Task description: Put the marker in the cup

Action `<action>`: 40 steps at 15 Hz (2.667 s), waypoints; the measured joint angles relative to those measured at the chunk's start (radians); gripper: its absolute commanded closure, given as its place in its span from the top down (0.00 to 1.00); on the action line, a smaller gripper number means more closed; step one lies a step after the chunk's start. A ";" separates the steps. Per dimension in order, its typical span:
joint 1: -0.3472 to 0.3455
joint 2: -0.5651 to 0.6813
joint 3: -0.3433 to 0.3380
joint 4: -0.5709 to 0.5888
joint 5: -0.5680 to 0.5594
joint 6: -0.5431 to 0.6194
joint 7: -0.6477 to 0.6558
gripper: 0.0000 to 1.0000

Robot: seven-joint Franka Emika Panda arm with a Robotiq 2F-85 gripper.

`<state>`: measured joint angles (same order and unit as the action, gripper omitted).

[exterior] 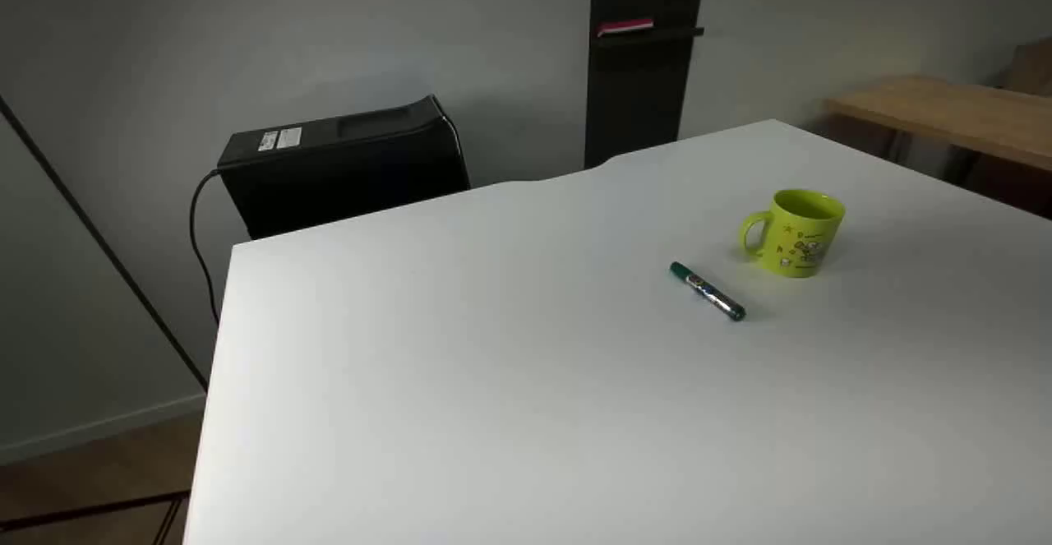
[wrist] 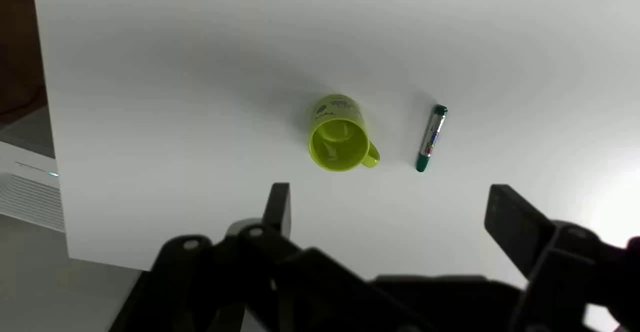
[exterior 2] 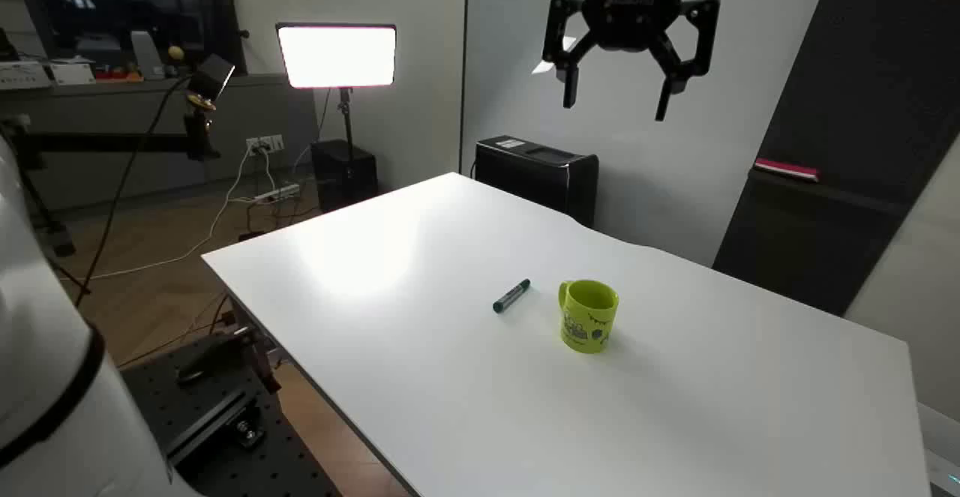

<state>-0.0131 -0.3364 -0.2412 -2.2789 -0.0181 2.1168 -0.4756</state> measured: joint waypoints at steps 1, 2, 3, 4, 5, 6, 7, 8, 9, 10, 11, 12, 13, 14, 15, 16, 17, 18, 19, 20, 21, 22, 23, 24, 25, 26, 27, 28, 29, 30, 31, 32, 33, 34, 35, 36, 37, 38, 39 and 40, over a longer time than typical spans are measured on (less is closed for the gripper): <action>0.000 0.000 0.000 0.000 0.000 0.001 0.000 1.00; 0.000 0.000 0.000 0.001 0.000 0.001 0.000 1.00; 0.000 0.000 0.000 0.001 0.000 0.002 0.000 1.00; 0.000 0.000 0.000 0.001 0.000 0.002 0.000 1.00; 0.000 0.000 0.000 0.001 0.000 0.003 0.000 1.00; 0.000 0.000 0.000 0.001 0.000 0.003 0.000 1.00; 0.000 0.000 0.000 0.001 0.000 0.003 0.000 1.00; 0.000 0.000 0.000 0.001 0.000 0.003 0.000 1.00; 0.000 0.000 0.000 0.001 0.000 0.003 0.000 1.00; 0.000 0.000 0.000 0.001 0.000 0.003 0.000 1.00; -0.001 0.000 0.001 0.000 0.000 0.003 0.000 1.00; -0.001 0.001 0.003 -0.001 0.001 0.003 -0.001 1.00; -0.001 0.003 0.007 -0.007 0.002 0.001 -0.003 1.00; 0.000 0.008 0.013 -0.018 0.005 -0.001 -0.010 1.00; 0.003 0.016 0.020 -0.035 0.011 -0.001 -0.017 1.00; 0.006 0.028 0.027 -0.054 0.020 0.001 -0.021 1.00; 0.009 0.041 0.036 -0.075 0.026 0.008 -0.023 1.00; 0.011 0.057 0.046 -0.098 0.034 0.017 -0.023 1.00; 0.013 0.073 0.056 -0.119 0.041 0.028 -0.023 1.00; 0.015 0.092 0.067 -0.140 0.050 0.036 -0.023 1.00; 0.017 0.112 0.077 -0.157 0.059 0.044 -0.023 1.00; 0.018 0.133 0.087 -0.173 0.063 0.055 -0.021 1.00; 0.018 0.156 0.099 -0.188 0.064 0.070 -0.015 1.00; 0.018 0.179 0.111 -0.201 0.065 0.092 -0.001 1.00; 0.018 0.204 0.126 -0.215 0.065 0.120 0.023 1.00; 0.019 0.229 0.142 -0.226 0.065 0.149 0.053 1.00; 0.019 0.256 0.160 -0.235 0.064 0.180 0.092 1.00; 0.021 0.281 0.178 -0.241 0.064 0.206 0.133 1.00; 0.024 0.305 0.195 -0.245 0.064 0.227 0.173 1.00; 0.030 0.329 0.211 -0.246 0.064 0.243 0.209 1.00; 0.036 0.352 0.227 -0.246 0.064 0.262 0.243 1.00; 0.043 0.373 0.241 -0.246 0.064 0.284 0.271 1.00; 0.050 0.392 0.253 -0.245 0.064 0.307 0.295 1.00; 0.057 0.410 0.264 -0.243 0.064 0.333 0.316 1.00; 0.063 0.429 0.273 -0.239 0.064 0.367 0.338 1.00; 0.068 0.449 0.280 -0.231 0.062 0.408 0.359 1.00; 0.072 0.472 0.284 -0.219 0.061 0.449 0.379 1.00; 0.075 0.495 0.286 -0.203 0.061 0.487 0.396 1.00; 0.076 0.519 0.286 -0.183 0.059 0.518 0.409 1.00; 0.076 0.545 0.286 -0.160 0.057 0.544 0.422 1.00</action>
<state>0.0631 0.2082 0.0449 -2.4394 0.0394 2.6611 -0.0532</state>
